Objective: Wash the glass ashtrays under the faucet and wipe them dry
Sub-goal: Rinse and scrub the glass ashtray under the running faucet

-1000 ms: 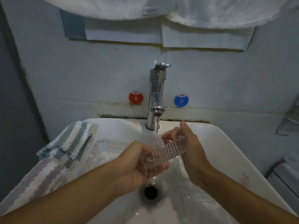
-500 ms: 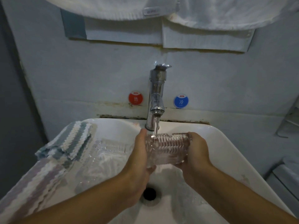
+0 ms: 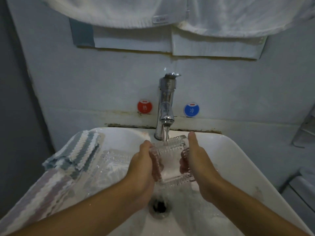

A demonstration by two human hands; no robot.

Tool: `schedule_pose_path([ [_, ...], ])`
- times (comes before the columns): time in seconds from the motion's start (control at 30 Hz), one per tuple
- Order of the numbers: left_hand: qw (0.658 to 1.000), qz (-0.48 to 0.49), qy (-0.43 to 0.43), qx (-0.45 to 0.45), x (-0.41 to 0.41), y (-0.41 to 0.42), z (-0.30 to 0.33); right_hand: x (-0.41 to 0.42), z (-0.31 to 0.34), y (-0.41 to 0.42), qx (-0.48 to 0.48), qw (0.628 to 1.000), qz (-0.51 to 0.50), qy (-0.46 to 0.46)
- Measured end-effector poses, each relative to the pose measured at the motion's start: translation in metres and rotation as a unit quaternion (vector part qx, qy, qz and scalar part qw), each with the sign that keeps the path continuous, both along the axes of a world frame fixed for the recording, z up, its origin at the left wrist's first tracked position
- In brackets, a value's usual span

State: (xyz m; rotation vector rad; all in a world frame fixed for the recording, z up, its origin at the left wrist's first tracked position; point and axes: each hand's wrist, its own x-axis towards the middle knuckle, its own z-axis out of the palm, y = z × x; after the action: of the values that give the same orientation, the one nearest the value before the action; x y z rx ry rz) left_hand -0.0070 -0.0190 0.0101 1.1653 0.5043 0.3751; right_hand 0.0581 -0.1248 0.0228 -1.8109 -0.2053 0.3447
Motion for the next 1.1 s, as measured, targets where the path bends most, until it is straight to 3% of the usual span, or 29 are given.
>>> schedule_pose_path([
  [0.13, 0.999, -0.033, 0.017, -0.015, 0.001, 0.008, 0.004, 0.013, 0.001, 0.01, -0.028, 0.997, -0.041, -0.054],
  [0.3, 0.997, -0.071, 0.021, 0.019, 0.001, 0.012, 0.009, 0.034, 0.014, 0.015, -0.067, 0.997, -0.022, -0.045],
  [0.5, 0.989, -0.05, 0.036, 0.133, 0.003, 0.015, 0.013, 0.035, 0.008, 0.017, -0.064, 0.996, -0.014, -0.06],
  [0.67, 0.945, -0.138, 0.066, 0.29, 0.003, 0.017, 0.024, 0.029, 0.003, 0.014, -0.1, 0.988, 0.015, -0.118],
  [0.77, 0.944, -0.173, 0.097, 0.264, 0.011, 0.021, 0.026, 0.028, 0.003, 0.013, -0.098, 0.989, 0.017, -0.106],
  [0.93, 0.957, -0.245, 0.106, 0.116, 0.023, 0.029, 0.033, 0.032, 0.006, 0.007, -0.074, 0.995, 0.008, -0.063],
  [1.1, 0.965, -0.235, 0.103, 0.06, 0.025, 0.024, 0.027, 0.038, 0.007, 0.003, -0.07, 0.997, -0.012, -0.024],
])
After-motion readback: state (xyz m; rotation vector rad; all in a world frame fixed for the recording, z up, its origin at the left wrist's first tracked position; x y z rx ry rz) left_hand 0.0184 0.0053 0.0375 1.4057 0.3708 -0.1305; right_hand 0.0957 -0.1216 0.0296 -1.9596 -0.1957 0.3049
